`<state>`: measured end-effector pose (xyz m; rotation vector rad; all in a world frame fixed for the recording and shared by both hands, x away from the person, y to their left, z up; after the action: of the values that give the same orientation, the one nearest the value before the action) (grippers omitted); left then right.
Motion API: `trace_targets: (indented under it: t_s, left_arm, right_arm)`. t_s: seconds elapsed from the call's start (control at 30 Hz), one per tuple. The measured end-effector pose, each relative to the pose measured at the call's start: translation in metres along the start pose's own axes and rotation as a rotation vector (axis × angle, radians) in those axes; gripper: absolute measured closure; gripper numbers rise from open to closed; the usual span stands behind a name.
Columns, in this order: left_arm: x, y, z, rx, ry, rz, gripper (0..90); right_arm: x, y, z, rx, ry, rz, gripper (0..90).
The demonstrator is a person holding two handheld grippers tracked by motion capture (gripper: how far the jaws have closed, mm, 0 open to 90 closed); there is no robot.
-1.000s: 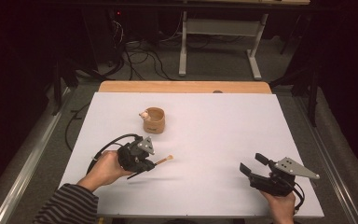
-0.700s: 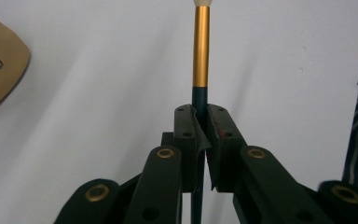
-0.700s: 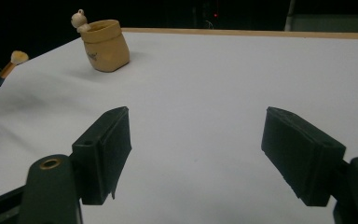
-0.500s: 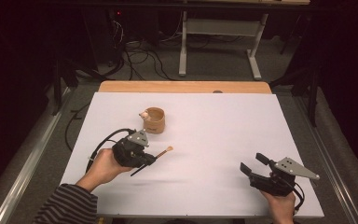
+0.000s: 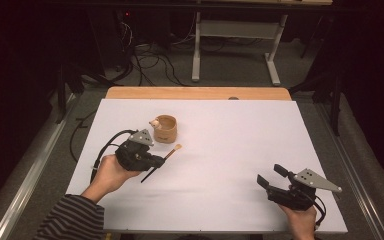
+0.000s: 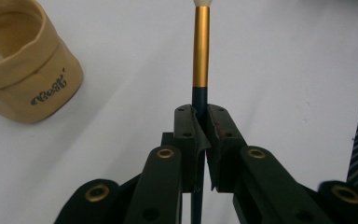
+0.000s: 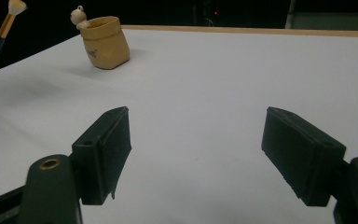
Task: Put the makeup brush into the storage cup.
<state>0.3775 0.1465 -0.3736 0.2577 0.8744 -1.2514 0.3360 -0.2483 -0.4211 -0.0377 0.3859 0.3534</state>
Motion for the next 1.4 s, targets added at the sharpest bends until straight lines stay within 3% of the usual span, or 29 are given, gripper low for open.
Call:
trace_targets:
  t_s: [0.43, 0.7, 1.4]
  left_arm:
    - [-0.009, 0.006, 0.007, -0.023, -0.09, 0.003, 83.5]
    - [-0.017, 0.008, 0.014, -0.002, -0.158, 0.059, 83.5]
    - [-0.022, 0.018, 0.037, 0.0, -0.276, 0.084, 83.5]
  right_arm:
    - [-0.001, 0.0, 0.0, -0.004, 0.0, -0.004, 25.6]
    - [-0.001, -0.002, 0.0, -0.001, -0.003, -0.008, 25.6]
    - [-0.003, -0.003, 0.0, 0.001, -0.006, -0.014, 25.4]
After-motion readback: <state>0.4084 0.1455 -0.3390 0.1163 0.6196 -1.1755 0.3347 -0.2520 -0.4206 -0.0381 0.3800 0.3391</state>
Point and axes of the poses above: each handheld gripper's, and its own axes: x roughly forward along the jaws, z roughly out of its top, y roughly to its left, the point moved 5 cm from there along x, roughly forward along the jaws, and after that the axes turned 15 degrees about -z, right-handed, at the moved point
